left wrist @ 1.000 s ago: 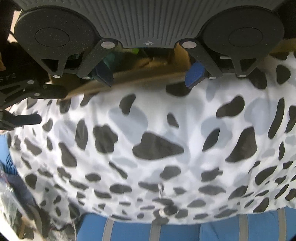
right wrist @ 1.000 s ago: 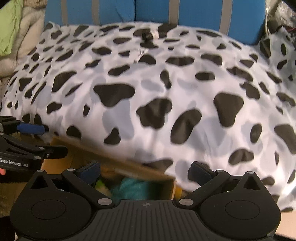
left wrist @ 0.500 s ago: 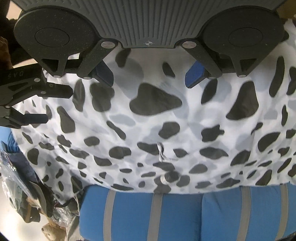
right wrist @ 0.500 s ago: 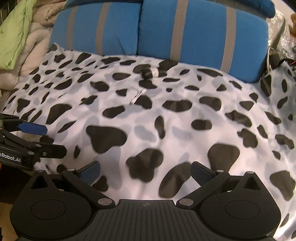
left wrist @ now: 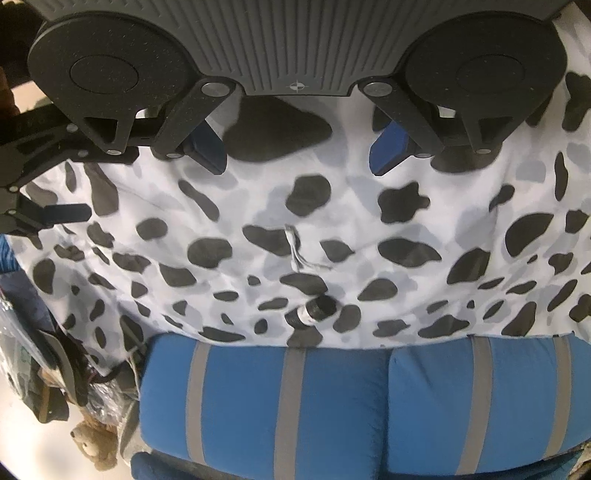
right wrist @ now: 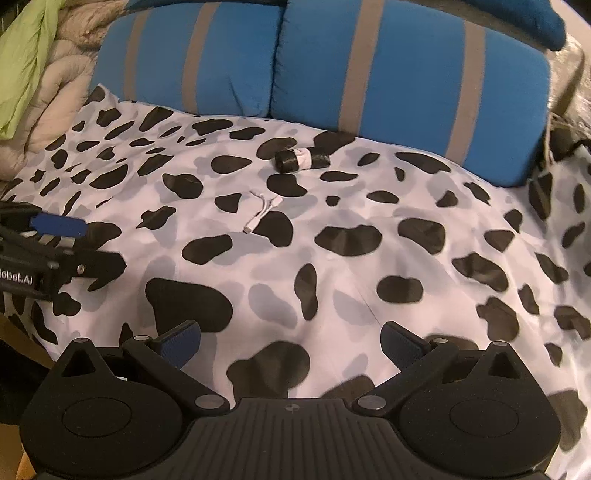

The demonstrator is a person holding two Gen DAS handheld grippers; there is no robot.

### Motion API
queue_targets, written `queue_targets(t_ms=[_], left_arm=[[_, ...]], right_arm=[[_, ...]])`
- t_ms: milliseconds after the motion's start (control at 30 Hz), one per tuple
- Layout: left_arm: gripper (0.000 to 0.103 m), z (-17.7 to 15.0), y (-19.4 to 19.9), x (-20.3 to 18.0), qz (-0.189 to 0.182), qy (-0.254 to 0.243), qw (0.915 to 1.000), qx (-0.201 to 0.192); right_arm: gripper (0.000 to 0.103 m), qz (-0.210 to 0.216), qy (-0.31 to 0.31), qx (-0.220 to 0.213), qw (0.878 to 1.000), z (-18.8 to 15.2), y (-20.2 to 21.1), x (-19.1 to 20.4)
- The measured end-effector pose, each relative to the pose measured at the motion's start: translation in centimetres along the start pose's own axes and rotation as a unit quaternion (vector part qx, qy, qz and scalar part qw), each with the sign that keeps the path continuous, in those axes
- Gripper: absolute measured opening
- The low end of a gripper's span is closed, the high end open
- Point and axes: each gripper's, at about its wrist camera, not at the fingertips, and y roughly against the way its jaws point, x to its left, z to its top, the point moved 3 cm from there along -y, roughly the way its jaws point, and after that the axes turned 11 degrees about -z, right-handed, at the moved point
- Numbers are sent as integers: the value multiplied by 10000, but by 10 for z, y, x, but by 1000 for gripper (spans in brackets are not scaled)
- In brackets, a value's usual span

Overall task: Organize soft objects
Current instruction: 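Move both grippers back toward the white cable and black roll on the bed, then grasp the white earphone cable with the right gripper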

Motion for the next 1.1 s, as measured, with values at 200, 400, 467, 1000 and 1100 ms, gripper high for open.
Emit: queue_targets(t_ms=[200, 400, 467, 1000, 1100], left_arm=[[85, 13, -6, 11, 130, 69, 9998, -142], [85, 23, -11, 20, 156, 104, 9997, -177], [85, 25, -10, 24, 185, 184, 9995, -196], [85, 35, -13, 27, 72, 527, 9985, -102], [85, 37, -13, 29, 35, 566, 9983, -108]], right_arm=[[103, 223, -62, -40, 9997, 17, -19, 3], [103, 436, -13, 17, 9990, 33, -46, 13], [103, 440, 9, 24, 9990, 39, -55, 16], [73, 637, 5, -11, 9980, 73, -133, 45], [62, 702, -202, 92, 9973, 79, -152, 47]])
